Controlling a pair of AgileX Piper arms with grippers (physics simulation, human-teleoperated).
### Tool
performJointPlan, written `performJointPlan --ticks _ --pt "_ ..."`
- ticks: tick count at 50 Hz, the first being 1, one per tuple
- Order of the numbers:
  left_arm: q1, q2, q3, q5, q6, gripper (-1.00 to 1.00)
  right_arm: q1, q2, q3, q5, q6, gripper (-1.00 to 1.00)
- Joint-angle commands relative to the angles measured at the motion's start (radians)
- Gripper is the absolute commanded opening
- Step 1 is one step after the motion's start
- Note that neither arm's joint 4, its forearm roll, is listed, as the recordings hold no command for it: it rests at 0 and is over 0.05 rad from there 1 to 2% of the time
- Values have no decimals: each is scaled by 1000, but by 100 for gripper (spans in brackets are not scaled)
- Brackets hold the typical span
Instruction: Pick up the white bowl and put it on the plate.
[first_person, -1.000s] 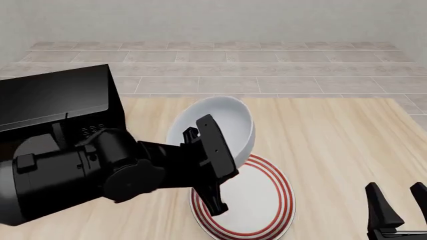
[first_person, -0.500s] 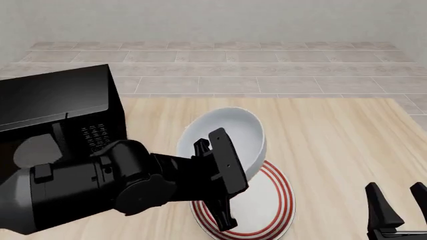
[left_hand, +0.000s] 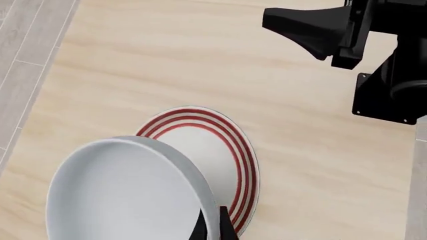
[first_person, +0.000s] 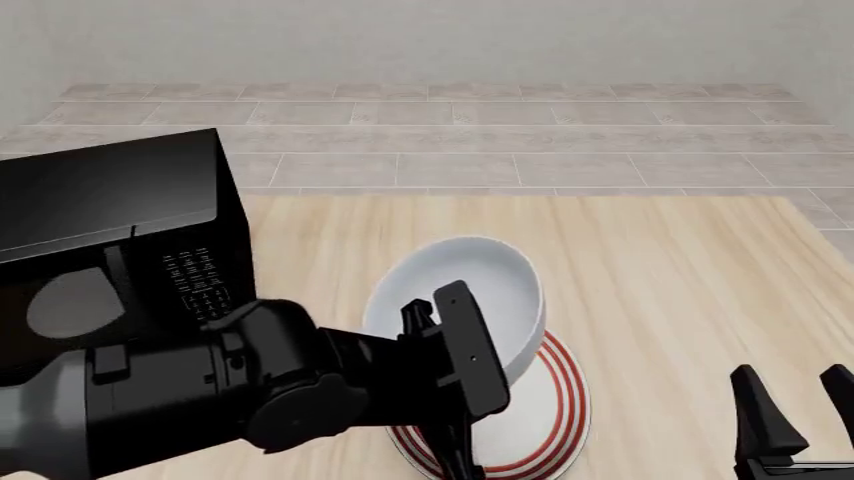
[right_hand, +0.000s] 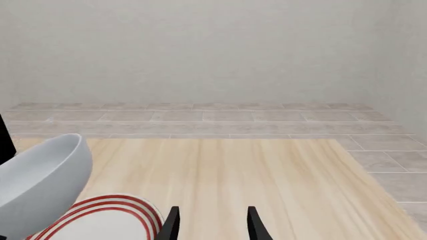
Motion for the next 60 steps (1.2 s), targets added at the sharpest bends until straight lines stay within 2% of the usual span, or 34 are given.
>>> performJointPlan --ticks 1,14,28,34,38,60 --pt "-1 4 -15 1 1 -100 0 0 0 0 0 100" --pt "3 14 -33 9 6 -100 0 0 0 0 0 100" --pt "-26 48 -18 -35 -24 -100 0 0 0 0 0 100" --pt "-31 51 -41 -16 -34 -100 0 0 0 0 0 100" --pt "-33 66 -20 -51 -38 -100 0 0 0 0 0 100" --pt "-26 96 -20 -83 -52 -100 0 0 0 0 0 100"
